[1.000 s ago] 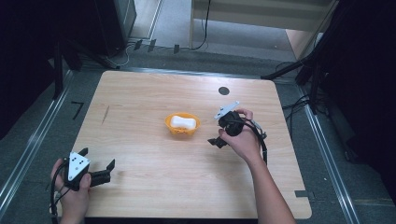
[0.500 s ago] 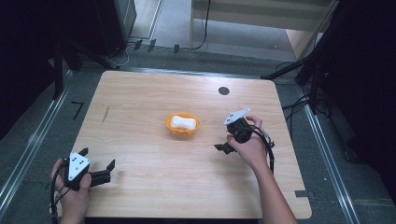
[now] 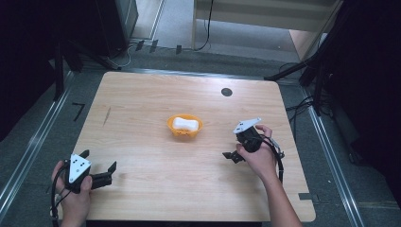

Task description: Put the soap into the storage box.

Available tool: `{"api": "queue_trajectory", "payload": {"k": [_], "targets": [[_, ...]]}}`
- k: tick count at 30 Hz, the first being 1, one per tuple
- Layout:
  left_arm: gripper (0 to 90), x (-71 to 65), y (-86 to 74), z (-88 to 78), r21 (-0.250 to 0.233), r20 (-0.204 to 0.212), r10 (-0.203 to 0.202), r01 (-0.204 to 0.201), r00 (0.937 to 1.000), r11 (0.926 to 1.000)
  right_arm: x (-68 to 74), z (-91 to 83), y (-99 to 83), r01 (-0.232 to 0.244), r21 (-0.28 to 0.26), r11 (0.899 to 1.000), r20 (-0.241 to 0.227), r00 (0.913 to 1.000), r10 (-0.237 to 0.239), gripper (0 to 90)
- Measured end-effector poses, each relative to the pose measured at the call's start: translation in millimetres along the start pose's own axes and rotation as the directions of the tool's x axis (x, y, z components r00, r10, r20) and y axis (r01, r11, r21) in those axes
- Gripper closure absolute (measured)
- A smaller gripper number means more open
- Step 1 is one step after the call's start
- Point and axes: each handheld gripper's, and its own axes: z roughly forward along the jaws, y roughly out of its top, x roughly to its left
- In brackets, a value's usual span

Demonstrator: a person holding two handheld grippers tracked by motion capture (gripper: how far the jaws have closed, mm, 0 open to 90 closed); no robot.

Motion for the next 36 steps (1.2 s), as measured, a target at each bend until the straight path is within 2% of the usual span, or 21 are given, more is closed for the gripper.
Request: {"api": "queue_trajectory", "payload": {"k": [24, 36], "targets": [[0.0, -0.1, -0.2, -0.3, -0.005, -0.005, -0.004, 0.004, 1.0, 1.0, -0.4, -20.1, -57.3, -0.066, -0.008, 0.998, 0.026, 0.9975, 0.066, 0.0], [0.0, 0.4, -0.1, -0.5, -0.003, -0.004, -0.009, 0.009, 1.0, 1.0, 3.7, -33.3, -94.6, -0.106, -0.027, 0.994, 0.05, 0.9929, 0.108, 0.0]]}}
